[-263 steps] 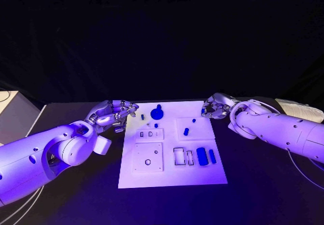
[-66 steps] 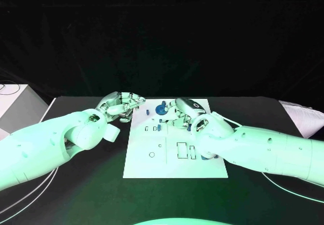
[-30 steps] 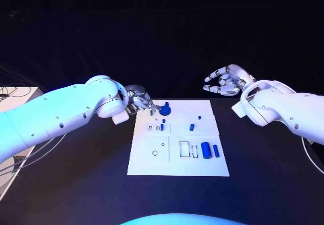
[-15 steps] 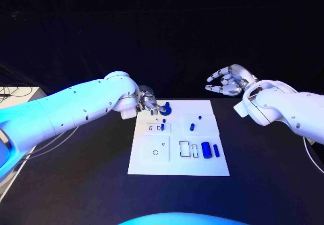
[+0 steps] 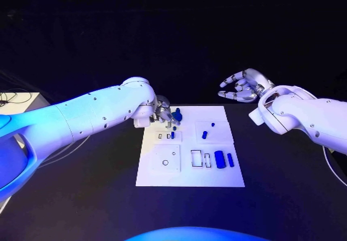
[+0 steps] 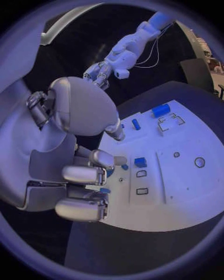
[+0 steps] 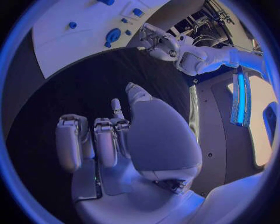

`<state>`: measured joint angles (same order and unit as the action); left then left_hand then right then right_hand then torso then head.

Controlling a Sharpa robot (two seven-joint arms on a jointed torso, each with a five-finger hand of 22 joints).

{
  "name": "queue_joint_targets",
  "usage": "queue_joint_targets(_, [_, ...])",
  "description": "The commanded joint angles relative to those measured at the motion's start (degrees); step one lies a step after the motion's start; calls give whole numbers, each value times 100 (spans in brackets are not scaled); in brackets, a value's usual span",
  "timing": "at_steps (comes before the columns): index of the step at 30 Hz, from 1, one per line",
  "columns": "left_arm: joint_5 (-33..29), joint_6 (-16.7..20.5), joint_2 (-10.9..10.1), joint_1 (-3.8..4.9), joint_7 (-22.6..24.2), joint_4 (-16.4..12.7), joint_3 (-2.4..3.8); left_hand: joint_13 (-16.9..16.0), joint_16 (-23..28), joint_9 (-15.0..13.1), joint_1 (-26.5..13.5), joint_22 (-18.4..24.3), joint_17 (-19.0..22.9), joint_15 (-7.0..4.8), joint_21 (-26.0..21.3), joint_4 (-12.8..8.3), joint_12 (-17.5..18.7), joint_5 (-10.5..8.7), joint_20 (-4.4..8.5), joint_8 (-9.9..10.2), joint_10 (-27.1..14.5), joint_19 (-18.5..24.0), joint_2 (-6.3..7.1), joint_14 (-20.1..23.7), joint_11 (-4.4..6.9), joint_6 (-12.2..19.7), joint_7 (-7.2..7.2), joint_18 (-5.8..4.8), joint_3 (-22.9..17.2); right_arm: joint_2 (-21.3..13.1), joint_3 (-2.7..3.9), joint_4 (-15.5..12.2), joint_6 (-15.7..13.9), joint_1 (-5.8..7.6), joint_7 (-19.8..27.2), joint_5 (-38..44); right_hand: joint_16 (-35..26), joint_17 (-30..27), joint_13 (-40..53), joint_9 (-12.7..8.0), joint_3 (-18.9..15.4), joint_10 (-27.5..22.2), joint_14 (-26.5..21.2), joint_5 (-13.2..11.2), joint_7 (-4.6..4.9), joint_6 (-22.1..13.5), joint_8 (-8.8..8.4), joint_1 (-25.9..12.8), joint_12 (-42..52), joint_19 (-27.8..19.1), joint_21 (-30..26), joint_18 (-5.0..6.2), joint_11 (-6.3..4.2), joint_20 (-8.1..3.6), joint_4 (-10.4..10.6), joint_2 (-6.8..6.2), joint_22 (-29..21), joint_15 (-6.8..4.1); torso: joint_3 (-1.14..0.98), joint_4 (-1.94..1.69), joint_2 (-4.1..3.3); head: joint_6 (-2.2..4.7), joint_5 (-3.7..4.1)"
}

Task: Assemble the parts on the task board

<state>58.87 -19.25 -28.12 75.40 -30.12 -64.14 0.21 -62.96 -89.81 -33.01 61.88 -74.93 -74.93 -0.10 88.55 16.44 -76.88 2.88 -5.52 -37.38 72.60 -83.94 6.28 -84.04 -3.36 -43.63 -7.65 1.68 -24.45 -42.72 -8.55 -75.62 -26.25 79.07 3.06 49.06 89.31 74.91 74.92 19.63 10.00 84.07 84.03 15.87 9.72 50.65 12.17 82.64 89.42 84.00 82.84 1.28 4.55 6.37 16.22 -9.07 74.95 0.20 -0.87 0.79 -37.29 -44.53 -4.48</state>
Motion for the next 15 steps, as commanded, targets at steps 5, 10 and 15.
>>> queue_joint_targets(5, [117,-324,99,5,-45,107,-70,51,-19,-57,-15,-1117,-1507,-46,-10,-1,57,-5,37,-36,-45,-370,29,-596,26,109,18,-79,-60,0,1,-17,-2,-3,-7,101,-31,1296,1429,-5,38,513,543,24,2,-37,16,-8,-22,213,-10,39,43,26,-6,-40,1188,43,7,-7,-10,-37,31])
queue_joint_targets(10, [135,-359,114,4,-50,164,-85,61,-19,-70,-21,-1110,-1507,-44,-13,0,65,-4,37,-39,-56,-366,20,-596,23,132,15,-78,-75,-2,1,-20,-1,-5,-14,111,-31,1296,1429,-5,38,513,543,24,2,-37,16,-8,-22,213,-10,39,43,26,-6,-40,1188,43,6,-5,-11,-62,28])
queue_joint_targets(15, [134,-376,132,2,-53,194,-91,77,-19,-77,-18,-1096,-1507,-43,-19,-3,75,-4,36,-41,-69,-357,15,-596,22,144,14,-74,-87,3,1,-20,7,-11,-26,118,-31,1296,1429,-5,38,513,543,24,2,-37,16,-8,-22,213,-10,39,43,26,-6,-40,1188,43,11,6,-12,-82,25])
